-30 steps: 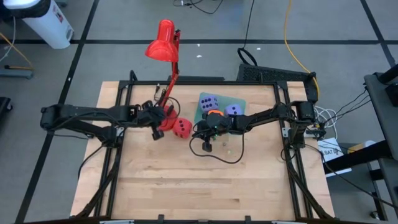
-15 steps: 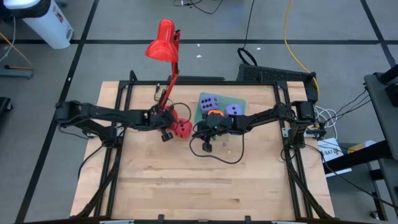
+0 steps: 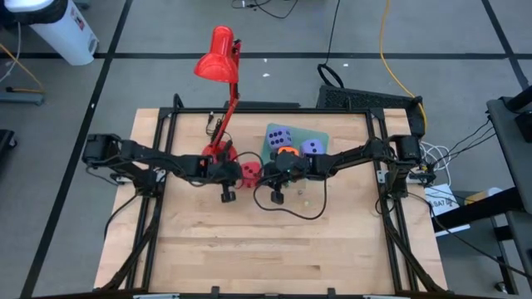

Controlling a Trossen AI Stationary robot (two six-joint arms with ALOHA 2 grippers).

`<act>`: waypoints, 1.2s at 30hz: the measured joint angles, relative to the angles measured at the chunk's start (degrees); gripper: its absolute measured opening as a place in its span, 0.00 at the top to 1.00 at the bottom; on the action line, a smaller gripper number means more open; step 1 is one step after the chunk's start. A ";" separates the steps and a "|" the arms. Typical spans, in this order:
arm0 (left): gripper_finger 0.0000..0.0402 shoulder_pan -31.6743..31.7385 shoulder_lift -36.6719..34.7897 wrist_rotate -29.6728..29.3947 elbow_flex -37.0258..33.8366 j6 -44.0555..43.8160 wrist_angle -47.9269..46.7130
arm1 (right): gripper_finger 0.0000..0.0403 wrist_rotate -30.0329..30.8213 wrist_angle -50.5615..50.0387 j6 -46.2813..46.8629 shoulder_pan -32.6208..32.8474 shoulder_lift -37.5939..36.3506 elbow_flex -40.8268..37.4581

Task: Pick & Place Dice
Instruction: Put the big red dice into the green bin

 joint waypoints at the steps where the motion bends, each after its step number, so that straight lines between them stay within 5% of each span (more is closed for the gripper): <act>1: 1.00 -0.58 0.00 -0.03 0.04 0.03 0.40 | 1.00 0.00 -0.24 0.02 0.07 -0.02 0.00; 12: 1.00 -5.95 -0.95 -1.72 0.04 1.97 1.36 | 1.00 0.14 -0.21 0.02 0.36 -0.02 0.00; 18: 1.00 -5.53 -5.60 -11.78 0.04 -0.11 -4.18 | 1.00 2.27 -0.63 -0.35 1.29 -1.03 -0.02; 22: 1.00 -1.07 -8.41 -13.08 0.04 -1.44 -5.00 | 1.00 3.10 -3.32 -0.28 2.29 -2.73 0.02; 29: 1.00 8.37 -7.01 -0.49 0.06 4.36 1.86 | 1.00 2.90 -4.87 0.99 3.71 -2.64 0.00; 36: 1.00 12.31 -3.13 2.72 0.06 5.84 6.07 | 1.00 2.97 -5.77 2.30 5.26 -2.64 0.00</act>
